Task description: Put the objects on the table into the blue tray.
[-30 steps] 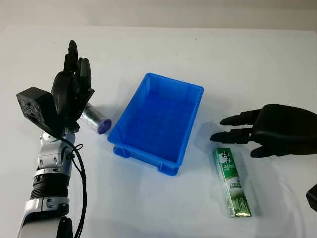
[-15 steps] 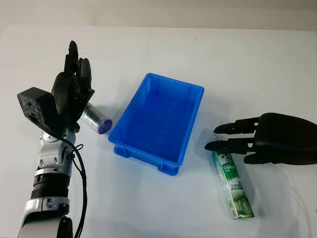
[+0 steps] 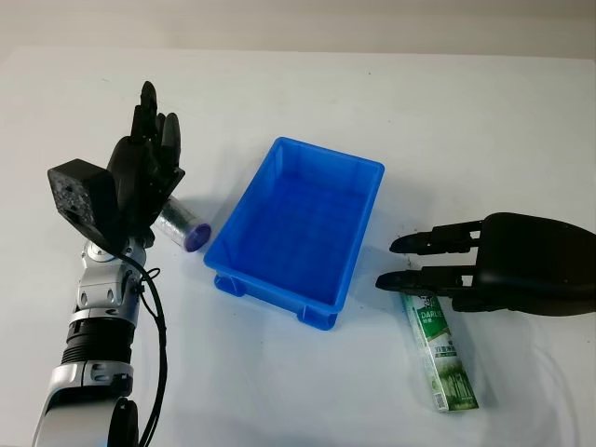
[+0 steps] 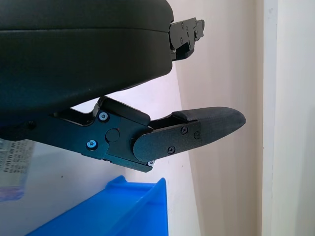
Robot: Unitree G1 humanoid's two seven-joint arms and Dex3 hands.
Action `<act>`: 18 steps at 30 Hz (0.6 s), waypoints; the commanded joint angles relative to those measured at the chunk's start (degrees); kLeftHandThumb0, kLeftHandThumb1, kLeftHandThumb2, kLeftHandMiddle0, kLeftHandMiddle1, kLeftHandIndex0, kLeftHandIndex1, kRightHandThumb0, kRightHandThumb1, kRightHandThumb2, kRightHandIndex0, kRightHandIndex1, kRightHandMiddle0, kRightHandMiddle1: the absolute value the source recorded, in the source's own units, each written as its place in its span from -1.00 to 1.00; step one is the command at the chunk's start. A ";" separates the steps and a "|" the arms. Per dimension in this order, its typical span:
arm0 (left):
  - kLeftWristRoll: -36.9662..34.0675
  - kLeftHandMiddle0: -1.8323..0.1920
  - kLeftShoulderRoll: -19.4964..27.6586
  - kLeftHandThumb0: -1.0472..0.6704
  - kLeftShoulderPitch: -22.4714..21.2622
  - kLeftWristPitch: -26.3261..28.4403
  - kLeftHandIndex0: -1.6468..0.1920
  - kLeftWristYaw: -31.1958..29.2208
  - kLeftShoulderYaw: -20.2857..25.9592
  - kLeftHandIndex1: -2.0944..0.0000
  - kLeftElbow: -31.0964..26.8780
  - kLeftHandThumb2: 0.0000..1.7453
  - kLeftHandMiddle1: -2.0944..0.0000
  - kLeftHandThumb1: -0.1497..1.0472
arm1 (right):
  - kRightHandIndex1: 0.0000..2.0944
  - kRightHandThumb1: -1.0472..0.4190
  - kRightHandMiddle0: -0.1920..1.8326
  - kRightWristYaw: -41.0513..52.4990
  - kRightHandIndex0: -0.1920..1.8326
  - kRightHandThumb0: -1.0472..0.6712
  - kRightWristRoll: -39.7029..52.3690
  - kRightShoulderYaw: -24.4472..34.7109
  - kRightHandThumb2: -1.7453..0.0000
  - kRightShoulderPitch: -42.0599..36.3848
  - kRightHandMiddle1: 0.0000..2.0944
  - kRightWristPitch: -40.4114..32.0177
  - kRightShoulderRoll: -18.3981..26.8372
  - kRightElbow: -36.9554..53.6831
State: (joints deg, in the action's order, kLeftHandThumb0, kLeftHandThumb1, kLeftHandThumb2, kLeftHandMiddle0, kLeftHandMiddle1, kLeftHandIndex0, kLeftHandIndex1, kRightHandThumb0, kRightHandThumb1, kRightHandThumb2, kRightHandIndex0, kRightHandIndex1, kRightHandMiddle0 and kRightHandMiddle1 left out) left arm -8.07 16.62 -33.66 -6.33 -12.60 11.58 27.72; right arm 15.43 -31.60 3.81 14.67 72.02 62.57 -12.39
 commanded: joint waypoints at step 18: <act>-0.39 1.00 0.52 -0.62 -1.32 -0.55 1.00 -0.94 -0.13 1.00 0.00 -0.24 1.00 1.00 | -0.90 -0.84 -0.26 -5.71 -0.22 0.04 -11.75 9.56 0.94 -1.90 -0.90 14.88 1.26 -3.96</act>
State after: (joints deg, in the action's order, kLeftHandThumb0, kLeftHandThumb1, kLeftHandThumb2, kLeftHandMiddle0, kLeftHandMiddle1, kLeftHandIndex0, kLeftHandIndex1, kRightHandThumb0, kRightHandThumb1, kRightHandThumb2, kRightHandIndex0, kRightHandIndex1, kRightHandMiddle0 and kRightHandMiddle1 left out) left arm -8.51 16.59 -34.13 -6.25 -13.30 11.56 27.82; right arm 10.17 -42.80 12.47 13.56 86.05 63.23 -15.99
